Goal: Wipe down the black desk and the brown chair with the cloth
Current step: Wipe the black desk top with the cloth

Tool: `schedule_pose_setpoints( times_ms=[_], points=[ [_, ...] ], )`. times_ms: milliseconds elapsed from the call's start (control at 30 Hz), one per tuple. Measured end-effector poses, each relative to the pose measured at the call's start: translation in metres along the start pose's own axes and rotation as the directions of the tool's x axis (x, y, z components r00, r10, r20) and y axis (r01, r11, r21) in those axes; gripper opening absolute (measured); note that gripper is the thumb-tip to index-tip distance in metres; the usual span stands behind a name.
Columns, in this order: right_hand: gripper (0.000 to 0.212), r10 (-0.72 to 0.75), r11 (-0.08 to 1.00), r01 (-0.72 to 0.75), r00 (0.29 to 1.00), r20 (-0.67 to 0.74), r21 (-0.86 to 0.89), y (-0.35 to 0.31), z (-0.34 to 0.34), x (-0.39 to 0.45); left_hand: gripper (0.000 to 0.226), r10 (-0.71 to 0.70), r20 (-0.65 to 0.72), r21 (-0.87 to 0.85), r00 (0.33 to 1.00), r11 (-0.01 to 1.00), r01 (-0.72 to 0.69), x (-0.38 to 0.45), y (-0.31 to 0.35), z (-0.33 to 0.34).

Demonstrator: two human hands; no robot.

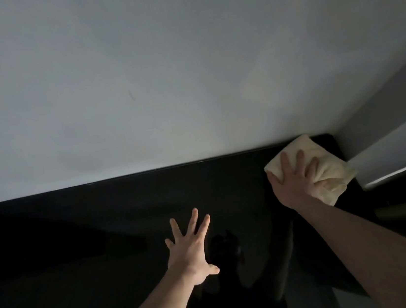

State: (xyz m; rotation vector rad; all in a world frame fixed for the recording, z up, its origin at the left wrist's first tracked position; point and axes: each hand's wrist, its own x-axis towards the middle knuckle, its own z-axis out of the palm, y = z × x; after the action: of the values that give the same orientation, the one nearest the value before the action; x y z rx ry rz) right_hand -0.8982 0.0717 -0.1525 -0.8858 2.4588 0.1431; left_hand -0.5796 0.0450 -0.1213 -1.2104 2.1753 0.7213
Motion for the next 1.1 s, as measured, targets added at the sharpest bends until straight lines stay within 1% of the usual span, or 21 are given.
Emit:
schedule_pose_setpoints(
  times_ms=[100,200,333,500,600,667,733,867,967,1033,1100],
  points=[
    [0.080,-0.057,0.998,0.057,0.998,0.005,0.013,-0.040,0.010,-0.023,0.116,0.065,-0.083,0.010,0.994,0.998,-0.065,-0.012,-0.035,-0.003],
    [0.081,-0.120,0.993,0.120,0.993,0.001,0.023,-0.090,0.029,-0.049,0.110,0.026,-0.165,-0.005,0.986,1.000,-0.027,-0.032,-0.098,-0.004],
    [0.083,-0.156,0.988,0.156,0.988,0.008,-0.001,-0.176,0.060,-0.087,0.113,-0.113,-0.190,-0.016,0.975,0.994,0.112,-0.065,-0.214,-0.004],
    [0.083,-0.230,0.973,0.229,0.972,0.045,0.014,-0.304,0.099,-0.151,0.122,-0.298,-0.161,-0.145,0.941,0.950,0.276,-0.109,-0.366,0.006],
    [0.081,-0.333,0.943,0.334,0.936,0.115,0.014,-0.375,0.122,-0.189,0.131,-0.320,-0.135,-0.212,0.938,0.934,0.289,-0.128,-0.425,0.020],
    [0.080,-0.414,0.909,0.417,0.893,0.175,0.020,-0.404,0.134,-0.207,0.132,-0.295,-0.130,-0.226,0.947,0.938,0.262,-0.134,-0.438,0.027],
    [0.078,-0.451,0.889,0.459,0.872,0.189,0.001,-0.411,0.137,-0.213,0.132,-0.285,-0.132,-0.241,0.949,0.938,0.248,-0.134,-0.438,0.029],
    [0.072,-0.442,0.882,0.459,0.884,0.151,-0.104,-0.381,0.123,-0.205,0.132,-0.303,-0.088,-0.258,0.949,0.927,0.272,-0.132,-0.434,0.023],
    [0.075,-0.398,0.912,0.408,0.905,0.151,-0.037,-0.354,0.114,-0.193,0.132,-0.310,-0.074,-0.255,0.948,0.925,0.282,-0.133,-0.433,0.020],
    [0.078,-0.363,0.930,0.366,0.924,0.121,-0.004,-0.346,0.110,-0.187,0.132,-0.322,-0.073,-0.270,0.944,0.918,0.292,-0.133,-0.431,0.021],
    [0.083,-0.294,0.956,0.291,0.952,0.082,0.047,-0.342,0.107,-0.186,0.131,-0.324,-0.074,-0.270,0.943,0.917,0.294,-0.133,-0.431,0.020]
  ],
)
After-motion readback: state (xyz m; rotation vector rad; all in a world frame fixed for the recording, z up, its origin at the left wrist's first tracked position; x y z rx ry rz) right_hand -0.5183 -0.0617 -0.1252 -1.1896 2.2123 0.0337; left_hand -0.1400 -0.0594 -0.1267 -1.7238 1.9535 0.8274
